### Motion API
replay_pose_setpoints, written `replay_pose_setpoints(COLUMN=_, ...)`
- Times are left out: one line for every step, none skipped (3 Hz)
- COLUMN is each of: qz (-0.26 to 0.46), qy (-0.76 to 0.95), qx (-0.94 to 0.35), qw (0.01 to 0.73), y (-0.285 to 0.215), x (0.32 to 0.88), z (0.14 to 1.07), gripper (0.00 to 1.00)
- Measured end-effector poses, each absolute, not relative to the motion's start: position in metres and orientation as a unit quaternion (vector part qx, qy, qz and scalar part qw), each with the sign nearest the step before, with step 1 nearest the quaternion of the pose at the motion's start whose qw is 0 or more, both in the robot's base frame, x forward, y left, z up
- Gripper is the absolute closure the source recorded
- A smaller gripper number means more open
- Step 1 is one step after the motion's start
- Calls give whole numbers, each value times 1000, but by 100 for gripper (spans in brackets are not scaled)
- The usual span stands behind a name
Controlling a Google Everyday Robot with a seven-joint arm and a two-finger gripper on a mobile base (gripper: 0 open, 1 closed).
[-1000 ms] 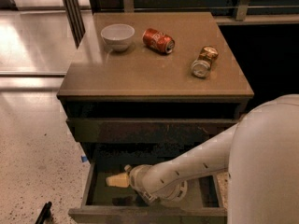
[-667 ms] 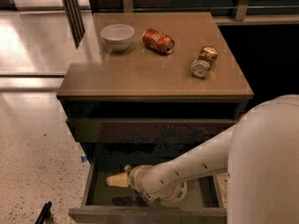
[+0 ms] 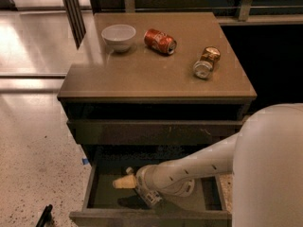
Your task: Pick blue plastic bottle from middle drawer and place on counter
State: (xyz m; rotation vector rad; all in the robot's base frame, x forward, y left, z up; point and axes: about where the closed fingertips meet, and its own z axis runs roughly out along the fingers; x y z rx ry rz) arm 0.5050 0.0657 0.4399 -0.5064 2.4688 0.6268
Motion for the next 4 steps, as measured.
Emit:
replay_pose_setpoints(qz=240, qy=912, qx=-214, qw=256, y=55, x=508, z=428, gripper=0)
replay_pose_setpoints(qz=244, qy=907, qx=-231, qw=254, y=51, x=509, z=420, gripper=0)
replay_pose_setpoints(qz=246, qy=905, qx=-236, qw=254, y=53, x=508, z=411, gripper=0)
replay_pose_setpoints(qz=255, qy=902, qx=-239, qw=252, y=65, x=505, z=399, gripper=0)
